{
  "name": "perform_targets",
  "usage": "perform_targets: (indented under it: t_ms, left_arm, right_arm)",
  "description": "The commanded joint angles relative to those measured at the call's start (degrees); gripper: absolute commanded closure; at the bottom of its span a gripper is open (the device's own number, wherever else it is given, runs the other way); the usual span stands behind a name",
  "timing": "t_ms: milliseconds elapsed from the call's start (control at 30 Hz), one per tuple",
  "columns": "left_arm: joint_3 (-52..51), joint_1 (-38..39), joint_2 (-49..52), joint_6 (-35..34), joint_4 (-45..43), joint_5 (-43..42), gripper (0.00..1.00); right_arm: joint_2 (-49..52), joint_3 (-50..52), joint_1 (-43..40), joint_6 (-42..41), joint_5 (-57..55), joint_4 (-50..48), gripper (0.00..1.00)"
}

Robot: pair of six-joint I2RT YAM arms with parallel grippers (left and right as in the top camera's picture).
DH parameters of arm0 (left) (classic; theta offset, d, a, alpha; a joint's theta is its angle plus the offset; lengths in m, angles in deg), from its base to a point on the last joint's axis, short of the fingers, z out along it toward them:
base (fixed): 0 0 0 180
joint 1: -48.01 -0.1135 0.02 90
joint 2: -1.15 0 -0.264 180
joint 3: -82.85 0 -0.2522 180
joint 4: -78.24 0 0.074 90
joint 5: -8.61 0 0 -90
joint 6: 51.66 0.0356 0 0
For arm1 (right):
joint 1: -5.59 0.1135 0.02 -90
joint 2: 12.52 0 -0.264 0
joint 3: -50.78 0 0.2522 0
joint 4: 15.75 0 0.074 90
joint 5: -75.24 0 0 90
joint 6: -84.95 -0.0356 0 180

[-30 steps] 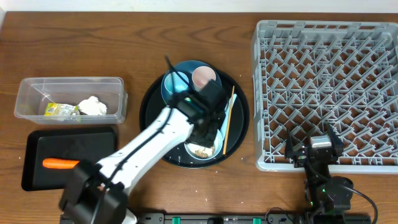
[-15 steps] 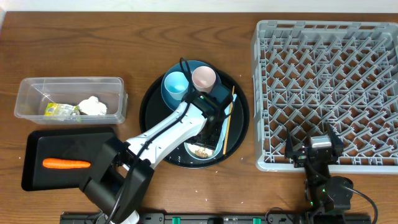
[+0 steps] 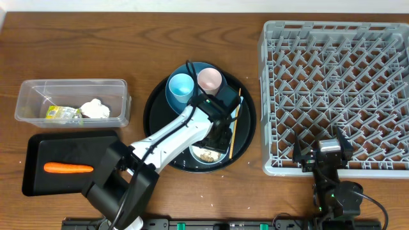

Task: Sort waste into correct bins and load items into the dishwasher rack

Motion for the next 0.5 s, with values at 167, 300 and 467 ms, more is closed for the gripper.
perform_targets:
  t_ms: [167,300,467]
  left_arm:
    - [-3.5,0.1,0.5,0.2,-1.6,-0.3,0.39]
    - [-3.7,0.1,0.5,0.2,-2.2,-0.3,0.4]
    - [-3.8,0.2,0.5,0.1,-2.4,-0.3,0.4]
  right_arm:
    - [-0.3,0.1,-0.3,0.3,-0.2,0.2,0.01]
    - [-0.3,0.1,-0.3,0.3,-0.2,0.2,0.01]
    - [-0.3,0.1,-0.3,0.3,-0.2,0.2,0.01]
